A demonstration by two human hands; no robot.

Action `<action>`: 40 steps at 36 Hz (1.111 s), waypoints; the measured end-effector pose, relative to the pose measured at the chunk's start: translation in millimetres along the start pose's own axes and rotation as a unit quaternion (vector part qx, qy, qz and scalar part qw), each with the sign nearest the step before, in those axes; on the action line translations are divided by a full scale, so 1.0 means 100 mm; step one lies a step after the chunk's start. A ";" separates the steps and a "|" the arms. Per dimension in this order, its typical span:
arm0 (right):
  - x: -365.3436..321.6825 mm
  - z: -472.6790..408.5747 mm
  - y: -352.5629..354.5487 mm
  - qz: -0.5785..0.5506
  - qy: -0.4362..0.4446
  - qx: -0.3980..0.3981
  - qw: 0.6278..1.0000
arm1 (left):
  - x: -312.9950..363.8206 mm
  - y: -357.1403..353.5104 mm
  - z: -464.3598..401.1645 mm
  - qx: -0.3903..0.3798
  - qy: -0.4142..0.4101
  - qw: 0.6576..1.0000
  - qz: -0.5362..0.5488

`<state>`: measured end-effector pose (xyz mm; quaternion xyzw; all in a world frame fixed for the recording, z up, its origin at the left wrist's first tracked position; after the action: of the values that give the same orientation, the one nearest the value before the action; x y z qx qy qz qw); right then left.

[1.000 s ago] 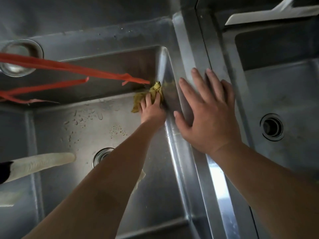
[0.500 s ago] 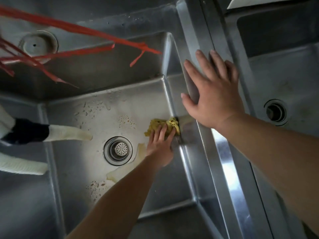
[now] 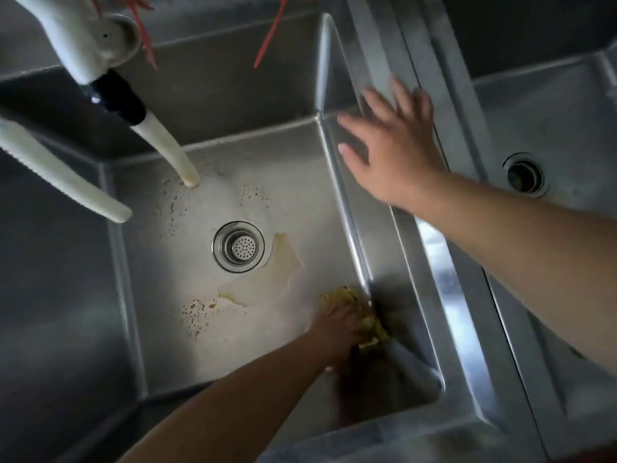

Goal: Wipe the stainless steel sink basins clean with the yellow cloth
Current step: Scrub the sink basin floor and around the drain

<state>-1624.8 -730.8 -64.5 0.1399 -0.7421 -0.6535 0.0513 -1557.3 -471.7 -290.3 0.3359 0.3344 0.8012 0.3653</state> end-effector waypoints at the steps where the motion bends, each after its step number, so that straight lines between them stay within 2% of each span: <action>1: -0.12 0.17 0.05 -0.026 0.013 0.025 0.999 | 0.02 0.01 0.00 0.001 -0.016 1.000 -0.018; 2: -0.25 0.37 0.08 -0.052 0.027 0.047 0.997 | 0.01 0.03 0.00 0.022 -0.019 0.999 -0.026; 3: -0.38 0.59 0.07 -0.077 0.036 0.056 0.995 | -0.02 0.02 0.02 0.040 -0.018 0.999 0.016; 5: -0.59 1.02 -0.03 -0.129 0.028 0.034 0.991 | -0.15 0.09 0.10 0.104 0.001 0.991 0.088; 7: -0.73 1.37 -0.17 -0.210 -0.028 0.009 0.977 | -0.37 0.21 0.28 0.158 0.073 0.967 0.185; 9: -0.80 1.63 -0.29 -0.312 -0.142 -0.008 0.939 | -0.72 0.11 0.54 0.130 0.197 0.943 0.233; 11: -0.83 1.81 -0.44 -0.363 -0.270 -0.044 0.891 | -1.07 0.01 0.88 0.163 0.305 0.893 0.288; 14: -0.82 2.04 -0.87 -0.299 -0.403 -0.187 0.845 | -1.46 -0.11 1.54 0.176 0.442 0.811 0.342; 17: -0.79 2.21 -1.29 -0.181 -0.402 -0.338 0.832 | -1.75 -0.36 2.28 0.180 0.584 0.718 0.331; 19: -0.76 2.26 -1.51 -0.142 -0.389 -0.381 0.827 | -1.85 -0.68 2.60 0.196 0.637 0.660 0.348; 22: -0.75 2.41 -1.74 -0.115 -0.385 -0.421 0.813 | -1.85 -1.00 2.88 0.175 0.675 0.617 0.365; 26: -0.67 2.50 -1.92 -0.059 -0.379 -0.433 0.816 | -1.75 -1.27 2.89 0.157 0.678 0.584 0.418; 29: -0.64 2.45 -2.02 -0.035 -0.383 -0.409 0.827 | -1.74 -1.29 2.79 0.139 0.665 0.602 0.419; 34: -0.59 2.42 -2.07 -0.011 -0.408 -0.330 0.851 | -1.71 -1.33 2.66 0.125 0.660 0.585 0.455; 38: -0.59 2.15 -2.05 -0.052 -0.442 -0.252 0.859 | -1.68 -1.35 2.62 0.134 0.655 0.559 0.490; 40: -0.63 1.88 -2.06 -0.060 -0.425 -0.229 0.874 | -1.69 -1.34 2.61 0.136 0.655 0.555 0.494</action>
<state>-1583.8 -556.0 -286.8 -0.1224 -0.5117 -0.8037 -0.2778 -1218.9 -464.3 -300.8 -0.1228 0.3680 0.8000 -0.4578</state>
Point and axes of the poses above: each hand's wrist, its own z-axis away from the middle knuckle, its own y-axis out of the back of the hand, x = y × z, the point moved 7 cm from there along -z, towards the middle knuckle, and after that the axes turned 8 degrees about x, right-handed, at the moved point
